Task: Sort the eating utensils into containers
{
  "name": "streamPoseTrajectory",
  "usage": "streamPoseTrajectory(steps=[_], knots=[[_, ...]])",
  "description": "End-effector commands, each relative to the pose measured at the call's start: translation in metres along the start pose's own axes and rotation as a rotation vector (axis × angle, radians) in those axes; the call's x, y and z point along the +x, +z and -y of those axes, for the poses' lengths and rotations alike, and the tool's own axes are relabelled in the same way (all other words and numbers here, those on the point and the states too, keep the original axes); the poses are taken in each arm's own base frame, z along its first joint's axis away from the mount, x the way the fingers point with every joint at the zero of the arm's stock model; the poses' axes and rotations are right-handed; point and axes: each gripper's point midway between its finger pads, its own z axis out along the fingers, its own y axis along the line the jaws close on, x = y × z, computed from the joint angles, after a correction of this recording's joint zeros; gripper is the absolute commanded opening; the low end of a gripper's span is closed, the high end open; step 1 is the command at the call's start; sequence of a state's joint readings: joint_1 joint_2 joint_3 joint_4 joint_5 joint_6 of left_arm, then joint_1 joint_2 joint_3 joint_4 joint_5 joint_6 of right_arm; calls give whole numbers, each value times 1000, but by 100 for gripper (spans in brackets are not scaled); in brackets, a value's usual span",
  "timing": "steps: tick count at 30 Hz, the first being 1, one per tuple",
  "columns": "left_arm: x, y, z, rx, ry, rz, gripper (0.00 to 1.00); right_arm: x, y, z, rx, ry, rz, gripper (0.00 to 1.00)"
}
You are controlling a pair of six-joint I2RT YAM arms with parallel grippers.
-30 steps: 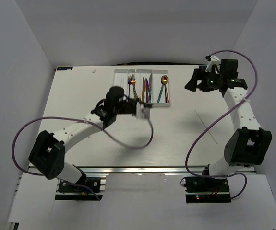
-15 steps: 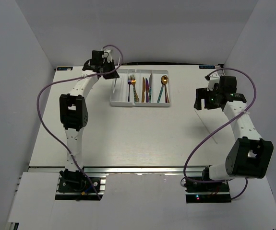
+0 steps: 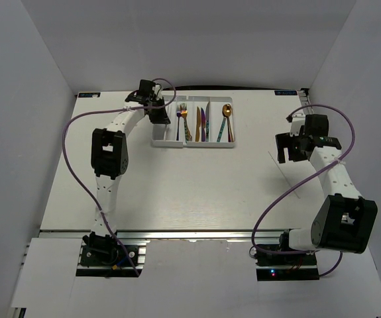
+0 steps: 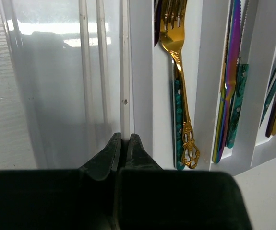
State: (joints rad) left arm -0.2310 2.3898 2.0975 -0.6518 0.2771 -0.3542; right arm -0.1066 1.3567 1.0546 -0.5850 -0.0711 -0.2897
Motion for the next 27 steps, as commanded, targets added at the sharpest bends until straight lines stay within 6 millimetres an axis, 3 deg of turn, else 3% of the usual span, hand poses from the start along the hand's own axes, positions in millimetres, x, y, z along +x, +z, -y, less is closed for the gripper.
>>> streamPoseTrajectory(steps=[1, 13, 21, 25, 27], knots=[[-16, -6, 0, -4, -8, 42, 0, 5, -7, 14, 62, -28, -8, 87], [-27, 12, -20, -32, 26, 71, 0, 12, -1, 14, 48, -9, -35, 86], [-28, 19, -20, -21, 36, 76, 0, 13, -2, 15, 44, -24, -51, 85], [-29, 17, -20, -19, 36, 79, 15, 23, -2, 16, 55, -46, -88, 83], [-31, 15, -18, -15, 41, 84, 31, 35, -4, 20, 81, -58, -124, 81]])
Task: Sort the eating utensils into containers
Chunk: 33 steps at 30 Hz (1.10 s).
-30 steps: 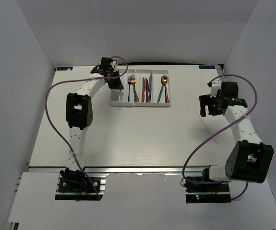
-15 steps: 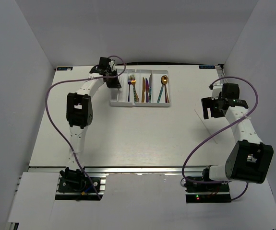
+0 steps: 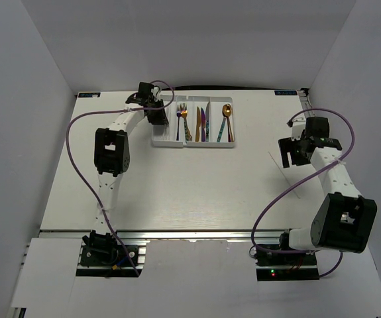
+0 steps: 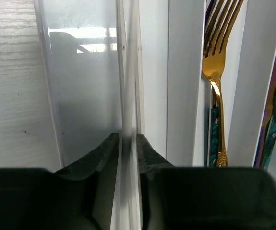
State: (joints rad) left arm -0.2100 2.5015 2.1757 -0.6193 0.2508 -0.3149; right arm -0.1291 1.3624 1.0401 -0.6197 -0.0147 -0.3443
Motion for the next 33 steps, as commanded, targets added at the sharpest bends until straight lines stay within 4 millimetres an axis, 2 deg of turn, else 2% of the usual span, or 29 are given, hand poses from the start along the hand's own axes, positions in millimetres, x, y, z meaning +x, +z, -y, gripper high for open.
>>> streamPoseTrajectory(steps=[1, 3, 4, 7, 11, 15, 16, 18, 19, 21, 23, 25, 26, 28, 29, 31, 33], knots=[[-27, -17, 9, 22, 18, 71, 34, 20, -2, 5, 35, -33, -65, 80], [-34, -23, 13, 28, 19, 91, 43, 29, -3, 8, 55, -50, -84, 78], [-38, -26, 17, 41, 23, 101, 45, 40, -1, 6, 55, -54, -113, 77], [-56, -38, 26, 60, 28, 150, 47, 62, 1, 7, 81, -70, -166, 73], [-85, -57, 39, 76, 63, 242, 48, 76, 7, 12, 116, -76, -205, 70], [-113, -82, 54, 89, 117, 351, 49, 78, 18, 15, 136, -82, -209, 67], [-125, -95, 61, 98, 133, 398, 49, 79, 20, 15, 136, -84, -211, 66], [-133, -106, 69, 92, 168, 440, 49, 79, 29, 14, 123, -74, -217, 66], [-142, -119, 77, 98, 183, 482, 49, 76, 32, 14, 122, -72, -206, 65], [-148, -129, 86, 98, 226, 520, 49, 74, 42, 12, 101, -60, -208, 63], [-157, -149, 96, 92, 275, 569, 49, 76, 51, 9, 79, -57, -222, 61], [-158, -155, 98, 78, 295, 600, 49, 72, 58, 10, 74, -58, -215, 57], [-162, -168, 104, 72, 328, 629, 49, 75, 64, 8, 59, -57, -227, 56], [-161, -173, 101, 48, 346, 646, 49, 73, 72, 7, 52, -57, -222, 51], [-163, -184, 103, 45, 352, 664, 49, 77, 78, 5, 39, -54, -237, 50], [-159, -185, 97, 17, 358, 662, 49, 80, 84, 3, 26, -48, -247, 42], [-160, -196, 96, 0, 369, 678, 49, 83, 92, -3, -5, -46, -258, 31]])
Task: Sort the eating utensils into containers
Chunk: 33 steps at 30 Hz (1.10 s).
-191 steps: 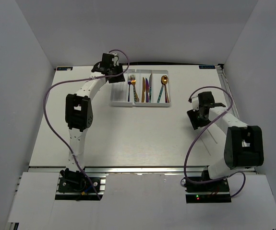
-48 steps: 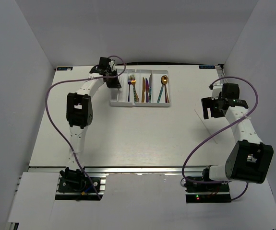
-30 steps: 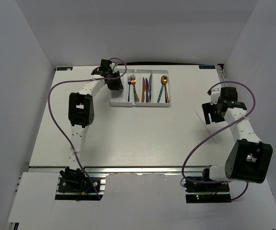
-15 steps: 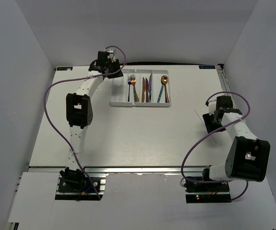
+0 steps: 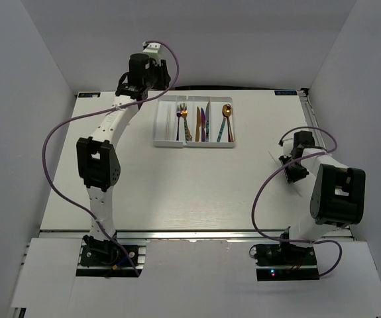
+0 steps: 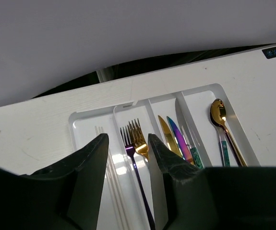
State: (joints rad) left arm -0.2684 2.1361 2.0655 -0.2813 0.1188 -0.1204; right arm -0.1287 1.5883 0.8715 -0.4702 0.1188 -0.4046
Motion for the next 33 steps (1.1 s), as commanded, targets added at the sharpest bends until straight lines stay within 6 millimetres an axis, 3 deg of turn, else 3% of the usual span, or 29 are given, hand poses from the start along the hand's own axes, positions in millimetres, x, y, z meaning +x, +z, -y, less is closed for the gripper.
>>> streamPoseTrajectory(steps=[1, 2, 6, 9, 11, 12, 13, 16, 17, 18, 20, 21, 22, 23, 28, 33], knots=[[-28, -26, -10, -66, 56, 69, 49, -7, 21, -8, -47, 3, 15, 28], [-27, -29, -14, -83, 59, 67, 49, -7, 25, -13, -65, -9, 8, 26], [-26, -41, -29, -168, 68, 72, 50, -3, 30, -27, -125, -56, -1, 0], [-22, -46, -30, -170, 53, 60, 50, -10, 24, -37, -192, -57, 14, 0], [-18, -53, -28, -162, 34, 50, 50, -27, 7, -45, -254, -53, 79, 0], [-15, -55, -23, -137, 28, 40, 50, -45, -7, -46, -277, -45, 135, 0], [-19, -63, -20, -129, 16, 46, 49, -59, -32, -60, -371, -42, 203, 0], [3, -74, 9, 19, -54, -14, 48, -113, -100, -75, -512, 12, 426, 0], [-1, -85, 21, 72, -76, -10, 47, -127, -115, -82, -540, 18, 471, 0], [17, -89, 37, 164, -108, -57, 47, -147, -137, -84, -564, 56, 522, 0], [26, -99, 64, 262, -115, -86, 46, -171, -165, -107, -656, 32, 600, 0], [40, -103, 77, 322, -124, -122, 46, -183, -180, -113, -700, 68, 622, 0], [43, -107, 86, 362, -127, -133, 46, -189, -191, -135, -773, 35, 633, 0], [45, -110, 97, 402, -132, -137, 46, -201, -202, -143, -803, 28, 679, 0], [44, -121, 132, 567, -188, -155, 55, -220, -231, -204, -991, -11, 703, 0], [26, -122, 150, 668, -230, -113, 62, -233, -247, -237, -1086, -29, 724, 0]])
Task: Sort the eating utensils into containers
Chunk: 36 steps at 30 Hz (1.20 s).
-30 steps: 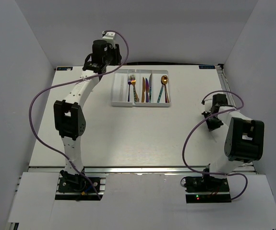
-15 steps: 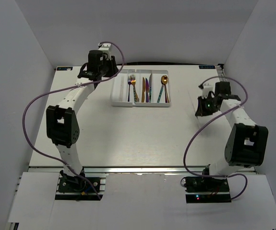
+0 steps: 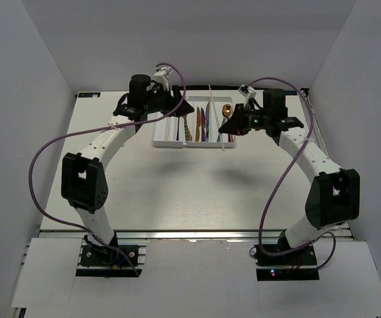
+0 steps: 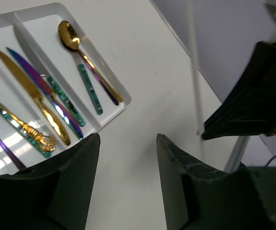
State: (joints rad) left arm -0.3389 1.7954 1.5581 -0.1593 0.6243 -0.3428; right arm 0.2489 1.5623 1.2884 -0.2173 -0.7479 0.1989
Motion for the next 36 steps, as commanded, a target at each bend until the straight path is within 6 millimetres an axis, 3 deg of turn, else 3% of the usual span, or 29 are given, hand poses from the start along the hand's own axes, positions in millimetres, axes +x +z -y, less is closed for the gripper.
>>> streamPoseTrajectory(steps=[1, 9, 13, 19, 25, 32, 36], knots=[[-23, -5, 36, 151, -11, 50, 63, -33, 8, -31, -110, -7, 82, 0], [-15, 7, 58, 279, -78, 34, 64, -36, 22, -51, -159, -7, 82, 0], [-18, 6, 69, 347, -77, 47, 64, -34, 27, -51, -163, 21, 72, 0], [-15, 7, 75, 384, -99, 35, 64, -50, 31, -54, -183, 9, 105, 0], [-7, 13, 71, 382, -165, 8, 47, -54, 35, -59, -206, -2, 109, 0], [-3, 22, 62, 360, -229, -4, 47, -56, 37, -65, -231, -24, 110, 0], [-4, 24, 61, 363, -235, -6, 23, -54, 38, -65, -232, -22, 105, 0]])
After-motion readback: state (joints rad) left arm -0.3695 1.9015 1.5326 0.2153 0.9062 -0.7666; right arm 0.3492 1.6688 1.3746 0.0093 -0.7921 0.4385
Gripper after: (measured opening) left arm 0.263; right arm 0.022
